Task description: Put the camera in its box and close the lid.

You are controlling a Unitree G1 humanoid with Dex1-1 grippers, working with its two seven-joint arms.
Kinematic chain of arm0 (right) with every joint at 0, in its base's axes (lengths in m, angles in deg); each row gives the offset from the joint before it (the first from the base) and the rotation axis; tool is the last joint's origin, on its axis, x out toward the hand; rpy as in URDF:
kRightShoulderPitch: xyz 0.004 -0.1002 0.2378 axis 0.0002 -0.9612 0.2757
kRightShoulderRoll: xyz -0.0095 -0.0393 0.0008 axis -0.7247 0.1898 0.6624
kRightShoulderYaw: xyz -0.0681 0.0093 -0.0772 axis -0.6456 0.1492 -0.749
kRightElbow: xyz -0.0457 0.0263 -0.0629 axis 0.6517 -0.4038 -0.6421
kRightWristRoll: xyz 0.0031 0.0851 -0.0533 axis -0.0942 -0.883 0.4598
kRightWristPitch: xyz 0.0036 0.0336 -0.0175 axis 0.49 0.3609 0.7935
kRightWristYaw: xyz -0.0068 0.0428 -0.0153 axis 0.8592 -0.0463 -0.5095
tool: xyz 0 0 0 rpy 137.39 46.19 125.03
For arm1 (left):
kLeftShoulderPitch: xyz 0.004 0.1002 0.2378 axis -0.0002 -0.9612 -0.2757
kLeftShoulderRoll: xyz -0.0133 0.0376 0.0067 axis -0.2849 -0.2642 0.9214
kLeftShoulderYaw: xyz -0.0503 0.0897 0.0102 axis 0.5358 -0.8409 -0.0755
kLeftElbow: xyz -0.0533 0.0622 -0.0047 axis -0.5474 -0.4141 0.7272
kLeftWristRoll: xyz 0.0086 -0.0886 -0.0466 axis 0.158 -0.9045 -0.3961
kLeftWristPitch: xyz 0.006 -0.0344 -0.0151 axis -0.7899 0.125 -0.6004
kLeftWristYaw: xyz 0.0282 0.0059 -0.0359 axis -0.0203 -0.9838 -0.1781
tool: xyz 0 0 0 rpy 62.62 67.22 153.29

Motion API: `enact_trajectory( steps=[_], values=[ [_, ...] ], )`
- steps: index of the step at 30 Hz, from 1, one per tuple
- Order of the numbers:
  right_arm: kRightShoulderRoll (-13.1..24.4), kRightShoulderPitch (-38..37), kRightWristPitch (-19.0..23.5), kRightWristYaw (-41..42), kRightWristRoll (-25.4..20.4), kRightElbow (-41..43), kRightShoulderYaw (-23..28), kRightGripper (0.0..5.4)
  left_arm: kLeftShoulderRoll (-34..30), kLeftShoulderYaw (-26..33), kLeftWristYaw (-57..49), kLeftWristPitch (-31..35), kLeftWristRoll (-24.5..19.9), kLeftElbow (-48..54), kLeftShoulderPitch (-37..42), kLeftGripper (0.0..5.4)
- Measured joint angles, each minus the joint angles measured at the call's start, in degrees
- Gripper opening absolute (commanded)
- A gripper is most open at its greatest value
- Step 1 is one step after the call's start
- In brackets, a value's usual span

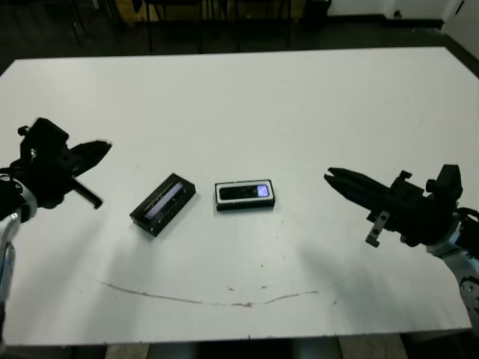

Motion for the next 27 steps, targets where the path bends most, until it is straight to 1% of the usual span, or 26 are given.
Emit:
enact_trajectory(
  steps=[2,3,5,7,10,14,16,22,27],
  values=[
    [0.0,0.1,1.3,-0.5,-0.8,-0.1,0.0,0.00,3.8,0.1,-2.2,0.8,-4.4,3.1,-0.8,0.31],
    [0.0,0.1,1.5,-0.7,-0.8,-0.2,0.0,0.00,4.6,-0.1,-3.0,1.0,-5.6,4.5,-1.2,0.46],
    [0.0,0.1,1.6,-1.2,-0.4,-0.2,0.0,0.00,4.8,-1.2,-4.3,1.0,-6.3,6.9,-2.1,0.81],
    [0.0,0.1,1.7,-1.8,-0.1,-0.2,0.0,0.00,3.9,-3.3,-4.7,1.3,-6.1,8.5,-2.9,1.17],
    [0.0,0.0,2.0,-1.8,-0.3,0.0,0.0,0.00,0.5,-7.3,-4.8,1.8,-3.7,8.8,-4.4,1.72],
    [0.0,-0.2,1.9,-1.9,-0.1,1.0,0.0,0.00,-3.4,-13.6,-4.8,-0.5,2.5,6.9,-6.8,2.47],
    [0.0,-0.3,2.0,-2.1,-0.4,1.4,0.0,0.00,-4.2,-15.9,-4.8,-0.9,4.4,5.6,-7.3,2.84],
    [-0.2,-1.3,2.2,-3.0,-0.7,1.9,0.0,0.00,-4.7,-20.0,-6.5,0.5,8.8,3.7,-7.8,3.95],
    [-0.2,-2.3,4.6,-4.9,-0.9,3.5,-0.1,0.00,-4.7,-21.0,-7.1,1.5,10.2,3.1,-7.7,4.85]
  ],
)
